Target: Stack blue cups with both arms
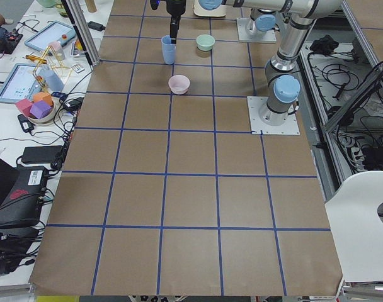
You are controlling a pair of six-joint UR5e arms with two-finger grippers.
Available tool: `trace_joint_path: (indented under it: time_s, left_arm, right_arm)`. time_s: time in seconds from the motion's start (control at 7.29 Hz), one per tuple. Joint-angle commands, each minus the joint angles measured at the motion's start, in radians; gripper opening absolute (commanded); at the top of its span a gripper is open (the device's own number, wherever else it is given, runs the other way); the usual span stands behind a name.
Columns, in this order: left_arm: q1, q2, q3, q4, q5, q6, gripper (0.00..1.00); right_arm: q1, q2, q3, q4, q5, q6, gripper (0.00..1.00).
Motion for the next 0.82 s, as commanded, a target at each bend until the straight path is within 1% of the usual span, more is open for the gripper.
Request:
trace_joint_path:
  time_s: [0.0,0.14,0.27,0.69]
  left_arm:
    - [0.000,0.000,0.000,0.000,0.000,-0.001,1.00]
    - [0.000,0.000,0.000,0.000,0.000,-0.001,1.00]
    - [0.000,0.000,0.000,0.000,0.000,0.000,1.00]
    - [0.000,0.000,0.000,0.000,0.000,0.000,1.00]
  right_arm:
    - [0.002,-0.006,-0.004,0.005,0.052,0.007,1.00]
    - [0.002,-0.006,-0.003,0.004,0.040,0.011,1.00]
    - [0.002,-0.003,0.002,0.002,0.006,0.011,1.00]
    - [0.002,0.003,0.003,-0.006,0.004,0.013,1.00]
